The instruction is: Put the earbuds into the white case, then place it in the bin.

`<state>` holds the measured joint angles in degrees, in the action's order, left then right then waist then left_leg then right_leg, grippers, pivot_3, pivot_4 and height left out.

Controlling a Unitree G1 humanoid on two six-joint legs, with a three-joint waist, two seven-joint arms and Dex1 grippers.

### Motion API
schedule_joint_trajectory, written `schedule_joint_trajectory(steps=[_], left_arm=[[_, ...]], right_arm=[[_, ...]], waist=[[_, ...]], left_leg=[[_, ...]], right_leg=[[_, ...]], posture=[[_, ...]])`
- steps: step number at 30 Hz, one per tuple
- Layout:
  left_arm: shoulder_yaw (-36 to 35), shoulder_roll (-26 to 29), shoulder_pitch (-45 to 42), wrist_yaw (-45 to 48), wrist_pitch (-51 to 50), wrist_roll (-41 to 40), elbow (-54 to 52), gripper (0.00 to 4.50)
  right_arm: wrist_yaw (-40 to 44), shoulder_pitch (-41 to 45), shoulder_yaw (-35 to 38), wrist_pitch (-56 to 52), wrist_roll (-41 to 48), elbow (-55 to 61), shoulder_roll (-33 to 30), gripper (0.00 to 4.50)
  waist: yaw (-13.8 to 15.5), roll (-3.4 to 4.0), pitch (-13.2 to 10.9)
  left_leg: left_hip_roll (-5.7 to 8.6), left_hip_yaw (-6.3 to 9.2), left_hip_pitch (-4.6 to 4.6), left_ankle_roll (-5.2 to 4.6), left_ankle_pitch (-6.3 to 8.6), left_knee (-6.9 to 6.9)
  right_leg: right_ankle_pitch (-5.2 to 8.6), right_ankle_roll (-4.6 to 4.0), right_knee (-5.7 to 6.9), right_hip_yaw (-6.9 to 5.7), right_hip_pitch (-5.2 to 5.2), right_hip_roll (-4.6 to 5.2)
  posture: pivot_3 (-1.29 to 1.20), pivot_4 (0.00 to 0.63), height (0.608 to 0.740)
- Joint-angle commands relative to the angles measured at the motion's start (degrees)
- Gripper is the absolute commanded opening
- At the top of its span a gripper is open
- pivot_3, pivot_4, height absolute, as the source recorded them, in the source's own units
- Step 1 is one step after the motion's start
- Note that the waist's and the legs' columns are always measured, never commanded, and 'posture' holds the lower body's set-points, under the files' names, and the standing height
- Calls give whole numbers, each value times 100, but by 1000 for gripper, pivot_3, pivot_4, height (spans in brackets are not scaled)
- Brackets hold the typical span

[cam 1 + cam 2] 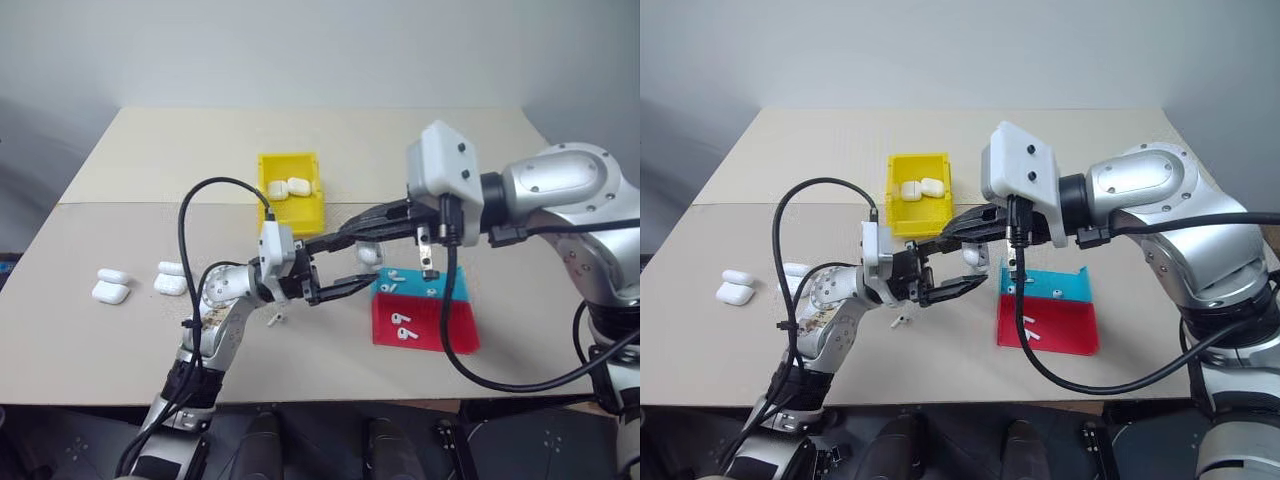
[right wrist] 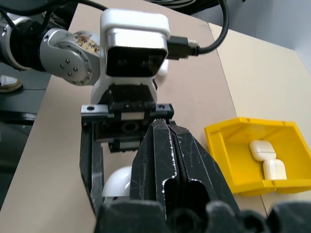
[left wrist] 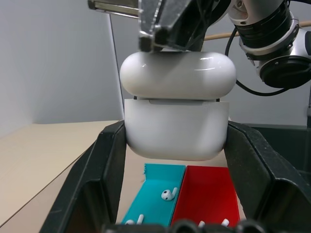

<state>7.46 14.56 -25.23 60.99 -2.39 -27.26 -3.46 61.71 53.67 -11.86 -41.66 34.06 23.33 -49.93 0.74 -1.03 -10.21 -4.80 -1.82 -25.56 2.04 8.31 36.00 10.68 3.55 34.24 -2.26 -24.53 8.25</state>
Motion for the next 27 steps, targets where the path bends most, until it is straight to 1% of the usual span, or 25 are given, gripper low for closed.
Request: schedule_joint_trajectory(steps=[1,5,8,9,12,14,15,16,18,19,20,22,25,27], left_arm=[[-184,-33,-27,-76,171,-189,-431,2745],[-227,-85,27,-184,194,-154,-452,2745],[-311,-131,-4,-328,314,-110,-398,2745],[-364,-151,-68,-503,357,-1,-355,2745],[-529,-399,-436,-1249,800,518,10,2745],[-543,-588,-825,-1977,1217,1200,418,2745],[-509,-648,-1134,-2508,1390,1728,727,2745],[-438,-621,-1457,-2833,1394,2126,1030,2745],[-295,-529,-2072,-3395,1142,2784,1675,2745],[-377,-678,-2281,-3900,916,2908,1926,2745],[-465,-813,-2476,-4316,611,2972,2139,2745],[-550,-966,-2747,-4768,-97,3048,2358,2745],[-622,-1141,-3119,-5521,-731,3287,2898,2745],[-529,-1112,-3201,-5769,-749,3475,3233,2745]], right_arm=[[114,-25,260,121,-61,-15,-37,27],[-125,184,1162,-25,742,-234,406,27],[-140,98,1493,108,802,-262,391,27],[-204,43,1624,105,830,-272,376,27],[-636,-112,2028,-78,944,-295,413,27],[-935,-398,2190,-76,864,-199,429,27],[-1128,-635,2270,-74,815,-110,465,27],[-1306,-850,2350,-112,841,-14,518,27],[-1592,-1269,2461,-119,898,249,619,27],[-1720,-1439,2498,-133,926,385,662,27],[-1853,-1605,2534,-157,953,525,696,27],[-2085,-1798,2592,-257,1043,696,734,27],[-2333,-2075,2612,-385,1119,857,708,27],[-2417,-2175,2562,-436,1110,931,661,27]], waist=[[0,1,0],[1,0,0],[8,0,0],[12,0,0],[42,0,-1],[84,-2,1],[103,-3,1],[139,-6,1],[169,-6,1],[173,-6,1],[172,-6,1],[163,-6,1],[151,-8,0],[128,-8,0]], left_leg=[[0,0,0,0,0,1],[0,0,0,0,0,2],[0,0,1,-1,0,1],[0,0,1,-1,0,1],[0,1,1,0,0,7],[0,1,1,-1,0,12],[0,1,5,-1,0,14],[1,1,5,-1,0,19],[2,1,3,-1,0,23],[4,0,2,-1,0,23],[5,1,0,-1,0,23],[5,1,-4,-3,0,22],[5,2,-4,-8,3,13],[5,2,-1,-8,3,4]], right_leg=[[0,0,0,0,0,0],[-2,2,0,0,2,-1],[-3,3,0,0,4,-2],[-3,2,-1,0,5,-2],[-5,6,-1,0,10,-2],[-10,9,-2,0,13,-2],[-11,10,-3,-1,20,-2],[-12,13,-4,-1,22,-2],[-17,19,-8,-1,24,-2],[-20,22,-10,2,23,-1],[-22,25,-12,2,23,-1],[-34,47,-15,2,21,-1],[-34,58,-14,2,14,-1],[-33,57,-16,1,11,-2]], posture=[[0,150,740],[0,150,740],[0,150,740],[0,150,740],[0,150,740],[0,150,740],[0,150,740],[0,150,740],[0,150,740],[0,150,740],[0,150,740],[0,150,740],[0,150,740],[0,150,740]])
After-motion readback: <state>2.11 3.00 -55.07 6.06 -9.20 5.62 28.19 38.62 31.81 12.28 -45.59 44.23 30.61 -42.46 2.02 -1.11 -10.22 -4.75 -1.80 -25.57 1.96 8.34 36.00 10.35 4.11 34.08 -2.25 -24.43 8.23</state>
